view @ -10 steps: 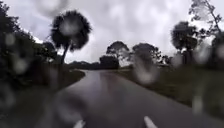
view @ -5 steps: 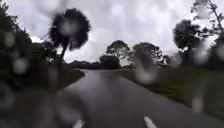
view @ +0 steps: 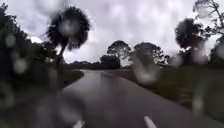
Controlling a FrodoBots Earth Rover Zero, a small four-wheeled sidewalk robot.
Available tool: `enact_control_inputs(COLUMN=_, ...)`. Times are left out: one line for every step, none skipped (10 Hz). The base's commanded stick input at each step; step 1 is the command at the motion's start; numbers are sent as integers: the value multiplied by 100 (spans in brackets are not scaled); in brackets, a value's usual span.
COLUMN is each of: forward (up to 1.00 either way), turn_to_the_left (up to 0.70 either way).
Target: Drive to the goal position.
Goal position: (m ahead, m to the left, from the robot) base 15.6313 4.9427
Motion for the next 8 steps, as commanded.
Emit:
enact_control_inputs(forward=70, turn_to_the_left=0)
enact_control_inputs(forward=70, turn_to_the_left=0)
enact_control_inputs(forward=70, turn_to_the_left=0)
enact_control_inputs(forward=70, turn_to_the_left=0)
enact_control_inputs(forward=70, turn_to_the_left=0)
enact_control_inputs(forward=70, turn_to_the_left=0)
enact_control_inputs(forward=70, turn_to_the_left=0)
enact_control_inputs(forward=70, turn_to_the_left=0)
